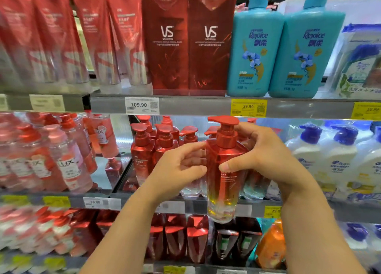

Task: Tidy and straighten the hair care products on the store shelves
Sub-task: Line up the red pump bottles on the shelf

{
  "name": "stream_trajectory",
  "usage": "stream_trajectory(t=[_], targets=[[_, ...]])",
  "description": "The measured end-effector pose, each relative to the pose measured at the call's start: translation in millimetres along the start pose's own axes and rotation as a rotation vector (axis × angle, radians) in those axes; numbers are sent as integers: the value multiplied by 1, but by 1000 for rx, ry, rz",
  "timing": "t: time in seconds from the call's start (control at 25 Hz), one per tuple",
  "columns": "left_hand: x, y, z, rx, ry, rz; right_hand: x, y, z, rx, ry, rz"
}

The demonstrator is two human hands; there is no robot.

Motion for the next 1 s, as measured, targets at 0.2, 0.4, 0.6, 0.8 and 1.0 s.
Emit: stream_trajectory(t=[0.2,0.4,0.6,0.8,1.0], targets=[[-12,72,39,151,78,-161,-8,-83,-41,-58,24,-7],[-46,159,76,338,139,-255,-12,-176,-75,-143,29,-39],[-83,212,84,369,116,-275,-1,-204,-87,-22,-46,36],[-132,216,62,303,153,-173,7,-208,-79,76,-107,-31],[-161,199,38,208,178,-123,8,-206,-63,163,-181,-4]])
Point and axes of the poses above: each hand's wrist, its own z-axis away from the middle knuckle, its own y-axis out of the back of the hand, x = y × z, the point moved 6 cm from there along -z, towards the middle knuckle, and after that the axes turned 8 degrees about -z, right-handed, at the moved point
